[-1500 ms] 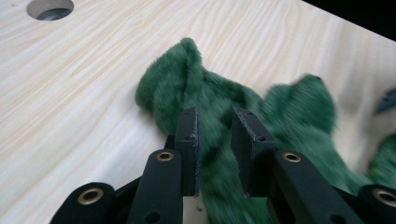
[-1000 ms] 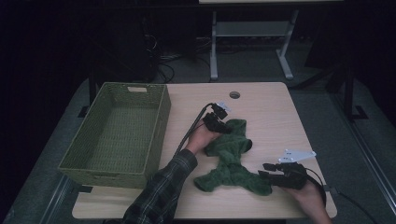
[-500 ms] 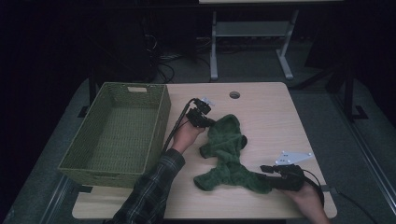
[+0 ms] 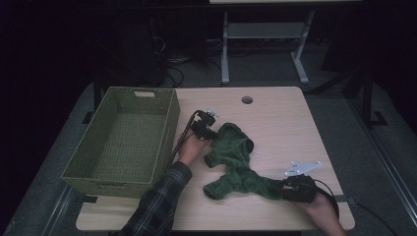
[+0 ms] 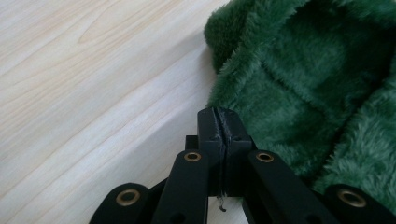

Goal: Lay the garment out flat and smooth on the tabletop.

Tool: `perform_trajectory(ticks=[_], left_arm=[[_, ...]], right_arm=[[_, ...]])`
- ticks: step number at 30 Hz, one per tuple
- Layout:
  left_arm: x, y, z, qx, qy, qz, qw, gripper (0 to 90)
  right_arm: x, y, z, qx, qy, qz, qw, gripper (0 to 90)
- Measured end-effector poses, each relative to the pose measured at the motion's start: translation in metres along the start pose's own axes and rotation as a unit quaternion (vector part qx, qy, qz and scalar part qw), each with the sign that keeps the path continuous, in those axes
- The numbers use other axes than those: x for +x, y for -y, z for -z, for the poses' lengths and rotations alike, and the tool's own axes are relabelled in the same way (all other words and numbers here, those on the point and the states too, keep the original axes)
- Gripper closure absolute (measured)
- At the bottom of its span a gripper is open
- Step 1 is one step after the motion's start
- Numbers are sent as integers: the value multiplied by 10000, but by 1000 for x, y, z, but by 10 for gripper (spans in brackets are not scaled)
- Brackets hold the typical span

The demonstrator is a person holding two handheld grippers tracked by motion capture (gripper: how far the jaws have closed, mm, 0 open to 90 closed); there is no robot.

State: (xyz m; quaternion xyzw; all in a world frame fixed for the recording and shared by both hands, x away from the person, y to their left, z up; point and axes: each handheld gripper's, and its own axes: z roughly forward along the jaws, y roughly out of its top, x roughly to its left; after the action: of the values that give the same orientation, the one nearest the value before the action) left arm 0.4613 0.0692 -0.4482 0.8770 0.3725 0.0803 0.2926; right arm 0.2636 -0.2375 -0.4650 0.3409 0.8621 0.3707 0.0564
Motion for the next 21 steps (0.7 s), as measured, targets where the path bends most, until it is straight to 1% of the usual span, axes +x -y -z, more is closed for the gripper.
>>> perform_trajectory(ticks=[1, 2, 5, 6, 7, 8, 9, 11, 12, 13, 14, 15, 16, 17, 18, 19, 20, 21], left_arm=[[0, 0, 0, -20, 28, -32, 10000, 886], [-1, 0, -1, -53, 39, 4, 10000, 886], [-2, -1, -3, -104, 89, -20, 9999, 886], [-3, -1, -4, -91, 96, -65, 9999, 886], [-4, -1, -5, -96, 143, -103, 9998, 886], [-4, -1, -5, -96, 143, -103, 9998, 886], [-6, -2, -6, -153, 194, -147, 9996, 886], [-9, -4, -6, -180, 257, -210, 9993, 886], [-9, -4, -6, -180, 257, -210, 9993, 886], [-13, -5, -8, -183, 271, -272, 9991, 885], [-15, -5, -8, -190, 285, -282, 9990, 881], [-16, -6, -8, -208, 302, -293, 9989, 868], [-16, -6, -8, -208, 302, -293, 9989, 837], [-17, -6, -5, -278, 344, -303, 9986, 802], [-18, -5, -2, -327, 385, -276, 9983, 779], [-18, -5, -2, -327, 385, -276, 9983, 758], [-20, -2, 5, -478, 433, -184, 9977, 732], [-20, -1, 9, -525, 452, -208, 9974, 706]], right_arm=[[1, 1, 0, 13, -7, 24, 10000, 803], [2, 1, 1, 8, 7, 48, 10000, 826], [5, 5, 6, 33, 3, 78, 10000, 862], [5, 5, 6, 33, 3, 78, 10000, 862], [7, 8, 10, 28, 4, 64, 10000, 868], [8, 10, 11, 34, 4, 30, 10000, 871], [9, 12, 12, 21, 4, 19, 10000, 873], [12, 16, 16, 31, -21, 4, 10000, 874], [14, 18, 18, 42, -23, -10, 10000, 874], [15, 20, 19, 39, -35, 23, 10000, 874], [18, 22, 20, 40, -21, 6, 10000, 874], [19, 24, 21, 22, -9, 19, 10000, 873], [19, 24, 22, 2, -4, 34, 10000, 862], [19, 24, 22, -37, 22, 50, 10000, 843], [18, 23, 22, -93, 10, 33, 10000, 833], [16, 21, 22, -132, -10, 16, 9999, 813], [15, 20, 22, -163, -7, -35, 9999, 786], [14, 18, 21, -170, -2, -59, 9998, 770]])
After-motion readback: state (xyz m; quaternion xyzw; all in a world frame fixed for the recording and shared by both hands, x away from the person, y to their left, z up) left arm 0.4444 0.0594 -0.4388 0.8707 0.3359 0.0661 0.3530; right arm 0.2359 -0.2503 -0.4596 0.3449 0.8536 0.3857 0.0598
